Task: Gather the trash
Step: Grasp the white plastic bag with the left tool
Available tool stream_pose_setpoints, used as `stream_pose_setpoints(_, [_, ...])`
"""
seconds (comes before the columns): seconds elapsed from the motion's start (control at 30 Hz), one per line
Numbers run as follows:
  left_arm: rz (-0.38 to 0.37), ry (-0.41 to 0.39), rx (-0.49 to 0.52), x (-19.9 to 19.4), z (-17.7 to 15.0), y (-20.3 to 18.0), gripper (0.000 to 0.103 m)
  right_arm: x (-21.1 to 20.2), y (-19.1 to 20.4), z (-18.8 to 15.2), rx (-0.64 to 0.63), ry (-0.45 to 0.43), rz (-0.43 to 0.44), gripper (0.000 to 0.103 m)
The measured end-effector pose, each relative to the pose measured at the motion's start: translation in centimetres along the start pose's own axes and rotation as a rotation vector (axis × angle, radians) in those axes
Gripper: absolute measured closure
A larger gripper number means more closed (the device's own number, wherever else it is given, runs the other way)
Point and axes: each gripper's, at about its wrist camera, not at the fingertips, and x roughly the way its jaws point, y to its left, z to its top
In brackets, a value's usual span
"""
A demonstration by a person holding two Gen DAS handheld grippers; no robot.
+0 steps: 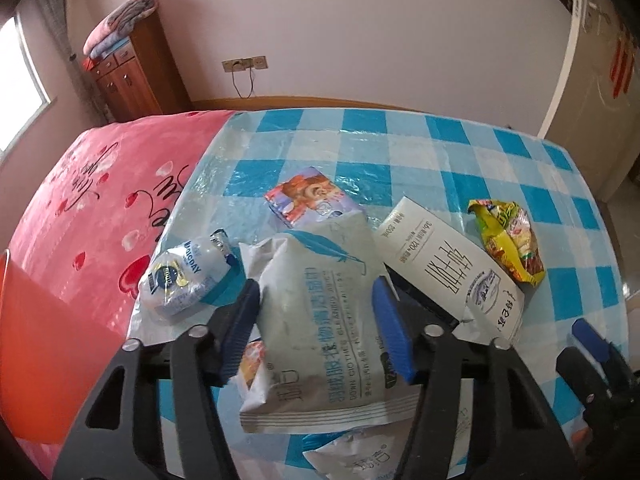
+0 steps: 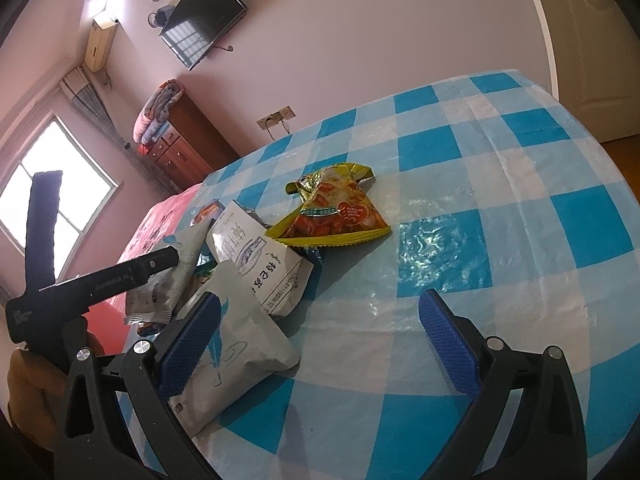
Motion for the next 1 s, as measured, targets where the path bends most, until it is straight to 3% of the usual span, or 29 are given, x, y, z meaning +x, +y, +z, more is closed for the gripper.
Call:
stream_pose_setpoints(0.27, [-0.039,-0.016,-0.037,-1.1,-0.5,1.2,0.064,0.6,2.0,-0.9,-0.053,0.036,0.048,0.005])
stream_pose_setpoints(0.43, [-0.041,-0.021,-0.025,-2.0,-0.9,1.3,0.066,0.5,2.8,-1.2,-0.092,0.032,0.04,0.005])
stream_pose_setpoints(0.5, [-0.02,-0.02,-0.002,-2.1,-1.0,1.0,0.061,0.2,2.3,-0.9,-0.081,0.021,0.024,0.005])
stream_pose_setpoints(0.57, [0.004,-0.022,0.02,-2.3,-1.1,0.6,0.034,0.1,1.5,-0.6,-0.051,0.017,0.021,0.005])
stream_pose_setpoints(0.7, [0.049,-0.023,0.078,-2.2,-0.9,-0.7,0.015,-0.1,0.2,0.1,-0.018,0.008,0.0,0.005])
stream_pose_setpoints(0.83, [0.11,0.011,0.138,-1.1,-0.6,-2.2,0.013,0.1,-0.4,0.4,0.005,0.017,-0.009,0.005])
stream_pose_setpoints(1.0, [0.127,0.052,0.126,0.5,-0.3,-2.3,0.013,0.2,-0.5,0.3,-0.008,0.025,-0.015,0.005])
